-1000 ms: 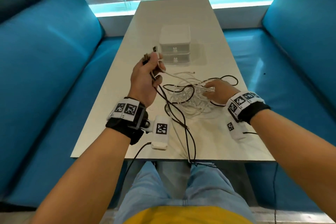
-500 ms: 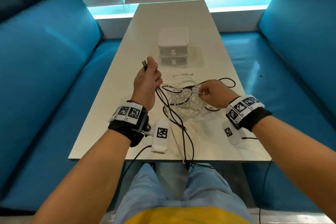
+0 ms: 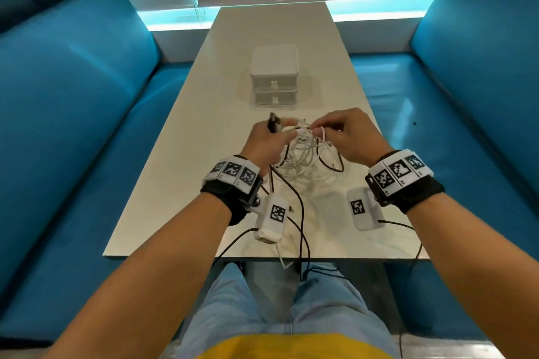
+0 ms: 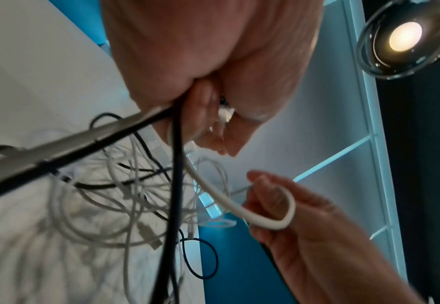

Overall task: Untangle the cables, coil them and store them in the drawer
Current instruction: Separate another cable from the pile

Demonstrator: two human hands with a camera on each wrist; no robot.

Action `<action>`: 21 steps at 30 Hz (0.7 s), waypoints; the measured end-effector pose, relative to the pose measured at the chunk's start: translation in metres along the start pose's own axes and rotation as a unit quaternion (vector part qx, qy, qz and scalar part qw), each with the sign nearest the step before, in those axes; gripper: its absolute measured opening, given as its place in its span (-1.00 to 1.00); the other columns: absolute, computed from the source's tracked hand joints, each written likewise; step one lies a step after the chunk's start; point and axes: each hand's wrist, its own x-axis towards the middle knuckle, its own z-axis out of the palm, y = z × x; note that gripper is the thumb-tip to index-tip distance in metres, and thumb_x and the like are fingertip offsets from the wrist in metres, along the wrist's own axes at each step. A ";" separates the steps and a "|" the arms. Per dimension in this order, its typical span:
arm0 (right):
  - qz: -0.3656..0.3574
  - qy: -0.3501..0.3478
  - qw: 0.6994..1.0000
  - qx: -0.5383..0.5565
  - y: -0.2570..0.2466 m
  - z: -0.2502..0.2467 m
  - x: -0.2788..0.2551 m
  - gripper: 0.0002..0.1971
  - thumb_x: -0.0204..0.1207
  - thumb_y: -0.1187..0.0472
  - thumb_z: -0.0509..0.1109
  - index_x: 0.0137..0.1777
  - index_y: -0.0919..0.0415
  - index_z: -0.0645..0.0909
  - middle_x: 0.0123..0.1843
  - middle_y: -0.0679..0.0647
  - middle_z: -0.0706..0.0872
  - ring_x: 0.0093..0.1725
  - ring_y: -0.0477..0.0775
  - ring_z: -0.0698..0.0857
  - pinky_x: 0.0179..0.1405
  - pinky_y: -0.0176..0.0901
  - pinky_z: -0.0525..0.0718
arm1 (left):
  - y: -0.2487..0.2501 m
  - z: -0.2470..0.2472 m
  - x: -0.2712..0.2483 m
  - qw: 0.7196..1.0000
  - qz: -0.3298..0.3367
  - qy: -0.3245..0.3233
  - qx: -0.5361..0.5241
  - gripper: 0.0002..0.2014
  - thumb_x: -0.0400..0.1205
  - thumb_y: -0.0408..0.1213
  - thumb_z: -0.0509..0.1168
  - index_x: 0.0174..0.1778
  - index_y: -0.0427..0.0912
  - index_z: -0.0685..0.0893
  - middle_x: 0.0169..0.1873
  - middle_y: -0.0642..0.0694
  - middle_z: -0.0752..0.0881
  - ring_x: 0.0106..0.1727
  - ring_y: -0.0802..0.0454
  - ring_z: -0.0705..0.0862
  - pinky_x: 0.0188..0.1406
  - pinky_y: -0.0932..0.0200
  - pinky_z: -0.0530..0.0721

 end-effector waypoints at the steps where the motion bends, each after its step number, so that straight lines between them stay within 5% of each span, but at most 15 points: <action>1: -0.019 -0.005 1.000 0.005 -0.004 0.000 -0.002 -0.89 0.48 0.30 0.50 -0.12 0.06 0.79 -0.19 -0.11 0.80 -0.14 -0.19 0.73 -0.01 -0.30 0.65 | 0.002 0.006 0.000 1.000 0.012 -0.016 0.017 -0.80 0.55 -0.30 0.44 0.08 -0.10 0.77 -0.28 -0.02 0.73 -0.43 0.27 0.62 -0.60 0.37 0.43; 4: -0.074 -0.005 0.997 0.021 -0.010 -0.002 -0.008 -0.81 0.50 0.39 0.45 -0.11 0.05 0.75 -0.14 -0.19 0.76 -0.10 -0.26 0.71 -0.04 -0.45 0.58 | 0.009 0.018 0.002 0.995 0.069 -0.048 0.059 -0.88 0.49 -0.31 0.48 -0.12 -0.02 0.79 -0.34 0.05 0.77 -0.36 0.25 0.69 -0.43 0.34 0.55; 7: -0.082 0.002 0.996 0.032 -0.005 -0.006 -0.009 -0.78 0.49 0.39 0.46 -0.10 0.00 0.73 -0.17 -0.16 0.73 -0.13 -0.31 0.68 -0.09 -0.52 0.53 | 0.006 0.021 0.005 0.987 0.102 -0.044 0.120 -0.95 0.49 -0.19 0.47 -0.24 0.09 0.81 -0.32 0.00 0.80 -0.22 0.04 0.75 -0.14 0.06 0.66; 10: -0.084 0.005 0.996 0.041 -0.004 -0.007 -0.009 -0.79 0.49 0.38 0.46 -0.09 0.02 0.74 -0.18 -0.19 0.72 -0.12 -0.32 0.67 -0.10 -0.49 0.53 | -0.001 0.024 0.004 0.984 0.121 -0.023 0.128 -0.87 0.50 0.00 0.45 -0.37 0.18 0.76 -0.45 -0.06 0.76 -0.37 -0.04 0.69 -0.28 -0.04 0.60; 13: -0.124 0.041 0.990 0.061 -0.014 -0.004 -0.012 -0.80 0.50 0.40 0.44 -0.08 0.06 0.74 -0.17 -0.19 0.72 -0.12 -0.27 0.68 -0.14 -0.37 0.60 | -0.002 0.026 0.002 0.981 0.114 0.009 0.154 -0.72 0.53 -0.08 0.46 -0.50 0.13 0.62 -0.69 0.14 0.56 -0.59 0.24 0.53 -0.49 0.28 0.42; 15: -0.149 0.080 0.981 0.099 -0.020 -0.001 -0.015 -0.77 0.49 0.42 0.44 -0.06 0.04 0.72 -0.18 -0.17 0.71 -0.16 -0.25 0.69 -0.18 -0.28 0.65 | -0.004 0.025 0.005 0.978 0.108 0.005 0.177 -0.79 0.53 -0.10 0.47 -0.42 0.08 0.68 -0.61 0.17 0.58 -0.55 0.30 0.53 -0.46 0.32 0.42; 18: -0.085 0.065 0.987 0.118 -0.018 0.007 -0.020 -0.63 0.49 0.30 0.50 0.24 -0.04 0.57 -0.09 -0.08 0.66 -0.17 -0.19 0.66 -0.19 -0.35 0.64 | -0.003 0.021 0.005 0.987 0.100 -0.006 0.129 -0.80 0.53 -0.17 0.47 -0.42 0.02 0.73 -0.58 0.14 0.63 -0.55 0.24 0.53 -0.42 0.23 0.48; 21: 0.018 -0.075 0.997 0.018 0.007 0.020 -0.020 -0.40 0.46 0.10 0.54 0.46 -0.07 0.38 0.05 -0.10 0.58 -0.06 -0.13 0.62 -0.08 -0.31 0.60 | 0.002 0.016 0.002 0.996 0.094 -0.007 0.003 -0.94 0.55 -0.22 0.46 -0.24 -0.04 0.82 -0.36 0.02 0.79 -0.31 0.16 0.73 -0.18 0.14 0.66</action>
